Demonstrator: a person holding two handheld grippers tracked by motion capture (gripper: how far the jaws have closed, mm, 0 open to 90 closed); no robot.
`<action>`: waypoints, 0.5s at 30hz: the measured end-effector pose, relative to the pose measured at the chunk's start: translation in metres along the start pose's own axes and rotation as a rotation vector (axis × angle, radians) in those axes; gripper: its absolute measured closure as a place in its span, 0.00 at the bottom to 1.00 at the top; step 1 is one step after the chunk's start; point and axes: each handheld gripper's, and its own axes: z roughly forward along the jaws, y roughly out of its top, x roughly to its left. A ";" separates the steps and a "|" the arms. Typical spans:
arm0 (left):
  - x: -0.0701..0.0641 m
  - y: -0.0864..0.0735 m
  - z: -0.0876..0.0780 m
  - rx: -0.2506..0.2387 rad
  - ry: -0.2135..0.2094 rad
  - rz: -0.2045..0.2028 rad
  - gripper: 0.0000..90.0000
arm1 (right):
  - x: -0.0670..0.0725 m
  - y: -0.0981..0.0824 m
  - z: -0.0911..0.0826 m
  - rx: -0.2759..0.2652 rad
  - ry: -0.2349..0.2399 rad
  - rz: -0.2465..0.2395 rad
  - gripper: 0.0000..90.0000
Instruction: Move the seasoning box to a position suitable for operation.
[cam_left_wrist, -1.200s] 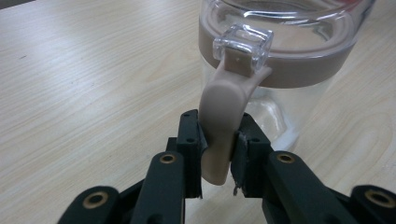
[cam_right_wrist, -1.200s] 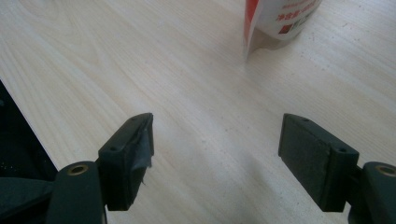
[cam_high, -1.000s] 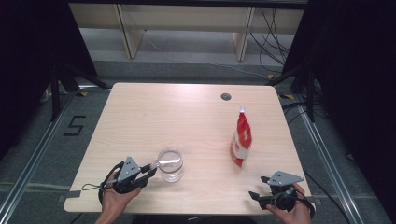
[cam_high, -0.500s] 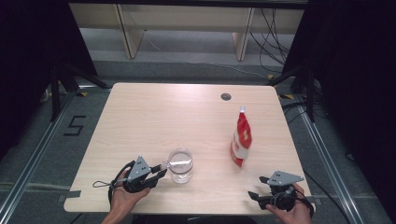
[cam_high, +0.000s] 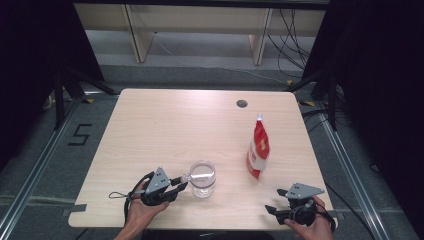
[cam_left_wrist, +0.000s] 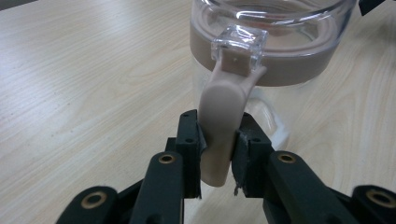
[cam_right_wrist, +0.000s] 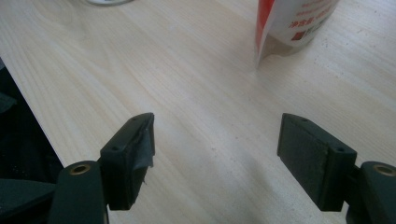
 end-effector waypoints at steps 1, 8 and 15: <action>0.000 0.000 0.001 -0.008 -0.011 0.007 0.82 | 0.001 0.000 0.000 0.001 -0.007 0.007 0.32; -0.006 0.003 0.008 -0.015 -0.046 0.025 0.82 | -0.002 -0.002 0.000 0.001 -0.004 0.009 0.31; -0.014 0.006 0.013 -0.016 -0.084 0.054 0.82 | -0.001 -0.002 0.000 -0.003 0.001 0.001 0.32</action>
